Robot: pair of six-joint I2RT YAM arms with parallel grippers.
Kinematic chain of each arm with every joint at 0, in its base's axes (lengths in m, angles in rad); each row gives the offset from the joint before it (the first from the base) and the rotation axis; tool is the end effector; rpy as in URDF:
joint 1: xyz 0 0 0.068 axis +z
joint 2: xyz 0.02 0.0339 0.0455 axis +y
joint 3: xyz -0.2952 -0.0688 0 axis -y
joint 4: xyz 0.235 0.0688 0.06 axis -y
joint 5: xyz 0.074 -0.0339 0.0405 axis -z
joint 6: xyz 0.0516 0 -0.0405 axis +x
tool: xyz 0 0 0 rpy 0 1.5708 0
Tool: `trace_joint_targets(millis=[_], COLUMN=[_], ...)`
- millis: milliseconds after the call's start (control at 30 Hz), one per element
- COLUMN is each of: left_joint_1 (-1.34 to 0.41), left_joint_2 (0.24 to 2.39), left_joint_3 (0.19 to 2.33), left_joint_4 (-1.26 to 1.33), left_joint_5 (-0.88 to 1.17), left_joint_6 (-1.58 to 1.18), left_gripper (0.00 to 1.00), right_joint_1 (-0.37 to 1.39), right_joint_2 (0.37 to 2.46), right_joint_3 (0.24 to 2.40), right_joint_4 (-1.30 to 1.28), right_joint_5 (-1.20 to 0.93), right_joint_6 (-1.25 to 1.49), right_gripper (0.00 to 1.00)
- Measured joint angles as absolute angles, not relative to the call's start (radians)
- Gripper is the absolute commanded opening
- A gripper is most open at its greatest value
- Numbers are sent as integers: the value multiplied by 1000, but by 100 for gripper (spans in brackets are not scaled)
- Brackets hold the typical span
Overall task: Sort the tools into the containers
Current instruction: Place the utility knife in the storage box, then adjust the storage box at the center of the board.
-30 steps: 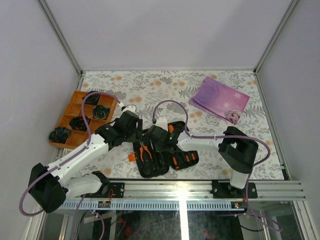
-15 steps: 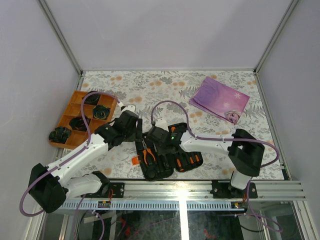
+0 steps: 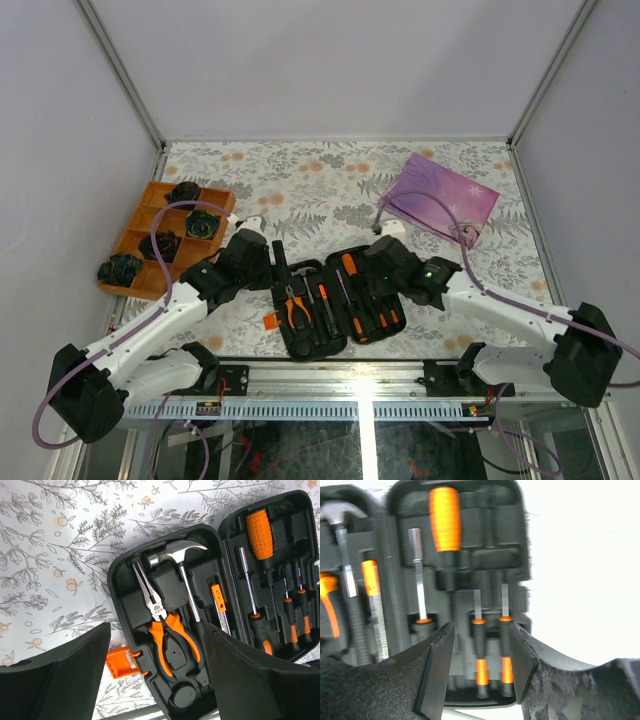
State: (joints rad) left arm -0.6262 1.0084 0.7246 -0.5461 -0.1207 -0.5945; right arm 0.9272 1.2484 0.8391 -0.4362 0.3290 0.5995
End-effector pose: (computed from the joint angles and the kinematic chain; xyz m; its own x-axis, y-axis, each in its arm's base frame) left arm 0.1572 -0.1060 0.2626 -0.7843 -0.1190 -0.6089 0.0926 0.9480 -0.3044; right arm 0.1618 0.1879 0.2631 -0.7253 -0.0771 -0.6841 -0.2655 0.9482 0.1747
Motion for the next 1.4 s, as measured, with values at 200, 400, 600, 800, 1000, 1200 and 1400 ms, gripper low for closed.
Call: trace_joint_targets(millis=[200,400,600,800,1000,1200,1400], left_joint_1=[-626,-624,-604,-587,-560,-527,-498], left_joint_2=[1041,1091,1123,1165,1238,1335,1441], left_joint_3=[661,588,545,518,517,578,660], left_joint_4=[-484,-417,-359,-296,-232,-201,-168], left_joint_5=[-97,-83,-59,-33,3,22,39], left_joint_6=[-656,-696,-707,-710,-709,-697,-666], left_gripper=[72,69,61,54,47,44,45], right_joint_1=[691,572,541,517,503,490,484], right_joint_2=[1138,1203,1277,1311,1318,1318,1319], right_joint_3=[720,672,644,643,635,632,635], right_joint_4=[-418,-352,-278,-226,-203,-194,-188], right_joint_5=[239,90,-39,-81,-102,-92,-41], right_joint_6=[509,459,440,436,447,464,474], right_gripper=[53,47,41,30,25,22,22])
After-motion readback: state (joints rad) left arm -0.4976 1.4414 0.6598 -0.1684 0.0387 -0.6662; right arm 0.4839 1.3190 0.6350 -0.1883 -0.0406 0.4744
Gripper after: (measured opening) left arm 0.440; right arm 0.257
